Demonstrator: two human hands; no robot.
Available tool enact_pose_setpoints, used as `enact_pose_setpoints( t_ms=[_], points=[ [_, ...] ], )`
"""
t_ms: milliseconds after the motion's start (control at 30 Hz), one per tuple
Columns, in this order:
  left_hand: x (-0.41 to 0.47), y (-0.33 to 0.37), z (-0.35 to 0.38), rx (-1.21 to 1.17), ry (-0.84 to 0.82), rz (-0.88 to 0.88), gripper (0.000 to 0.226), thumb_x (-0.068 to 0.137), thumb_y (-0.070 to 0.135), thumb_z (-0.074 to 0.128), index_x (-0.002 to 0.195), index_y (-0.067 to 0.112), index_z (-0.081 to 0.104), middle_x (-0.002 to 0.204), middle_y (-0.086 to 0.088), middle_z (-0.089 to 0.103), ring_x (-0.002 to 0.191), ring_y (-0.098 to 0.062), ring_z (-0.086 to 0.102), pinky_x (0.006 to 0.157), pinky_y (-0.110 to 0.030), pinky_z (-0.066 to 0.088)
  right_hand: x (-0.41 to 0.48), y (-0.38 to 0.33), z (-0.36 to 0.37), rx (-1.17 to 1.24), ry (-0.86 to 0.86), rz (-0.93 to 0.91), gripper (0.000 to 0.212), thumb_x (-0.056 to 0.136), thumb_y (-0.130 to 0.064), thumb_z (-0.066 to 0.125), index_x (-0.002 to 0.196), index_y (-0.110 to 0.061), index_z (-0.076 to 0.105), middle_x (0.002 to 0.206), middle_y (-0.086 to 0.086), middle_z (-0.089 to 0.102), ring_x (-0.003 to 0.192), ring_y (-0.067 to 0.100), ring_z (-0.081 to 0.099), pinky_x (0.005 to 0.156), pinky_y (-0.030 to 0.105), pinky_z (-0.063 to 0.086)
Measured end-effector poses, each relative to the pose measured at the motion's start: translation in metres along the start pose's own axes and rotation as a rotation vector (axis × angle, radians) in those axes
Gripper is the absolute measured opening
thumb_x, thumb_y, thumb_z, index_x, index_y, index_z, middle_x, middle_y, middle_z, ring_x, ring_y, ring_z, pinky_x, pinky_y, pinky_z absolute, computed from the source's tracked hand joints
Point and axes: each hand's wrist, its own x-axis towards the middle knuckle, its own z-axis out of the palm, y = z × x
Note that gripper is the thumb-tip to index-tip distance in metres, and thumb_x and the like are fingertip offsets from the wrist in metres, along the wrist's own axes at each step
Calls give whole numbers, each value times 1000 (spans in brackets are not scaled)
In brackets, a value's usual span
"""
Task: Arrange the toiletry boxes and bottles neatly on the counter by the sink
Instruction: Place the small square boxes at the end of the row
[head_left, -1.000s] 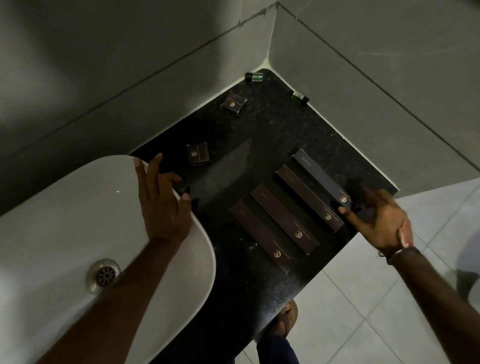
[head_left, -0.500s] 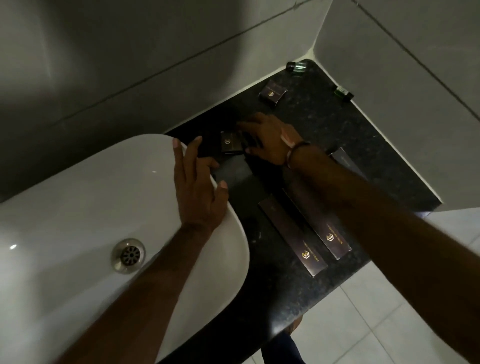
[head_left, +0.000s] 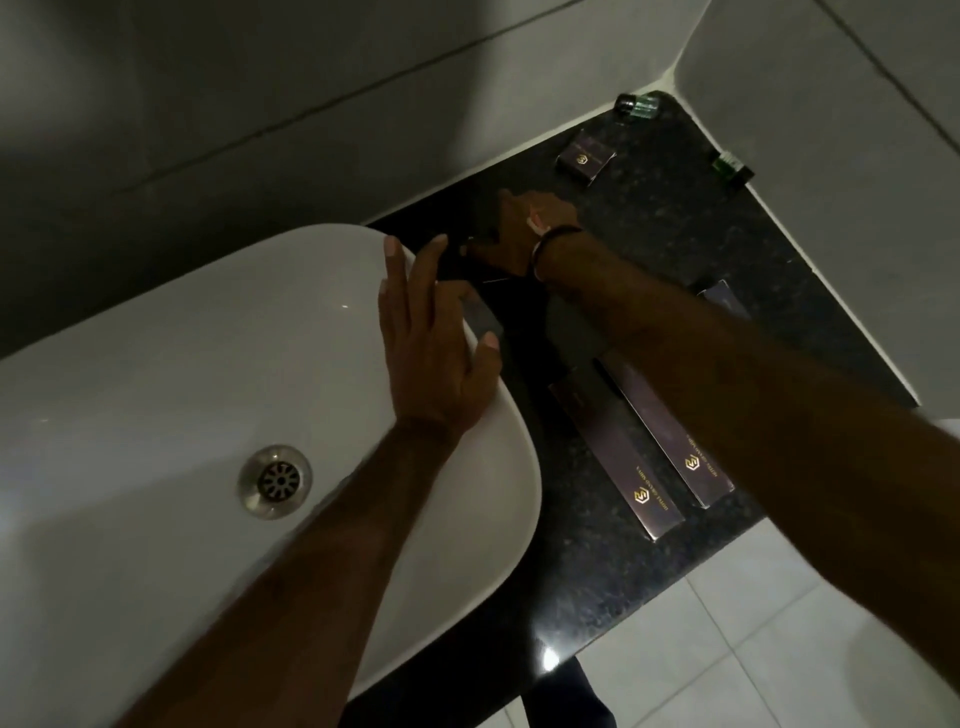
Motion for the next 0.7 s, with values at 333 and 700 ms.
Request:
enact_pose_setpoints(
  t_ms=[333,700],
  points=[
    [-1,-3,1,-12,1,25,37,84,37,50,111,12,57,165,-16,34,158,-44,11,117,-67,28,-62,27,-9,-32,-126,-384,58,78,-51,74,124,-17,66,120,11,64,108,30,64,88,42,53],
    [0,-2,2,-5,33,17,41,91,45,42,109,13,59,164,-17,36,157,-45,14,118,-68,27,-97,38,5,26,-189,-411,60,78,-49,75,133,-28,61,133,7,55,118,26,57,95,44,51]
  ],
)
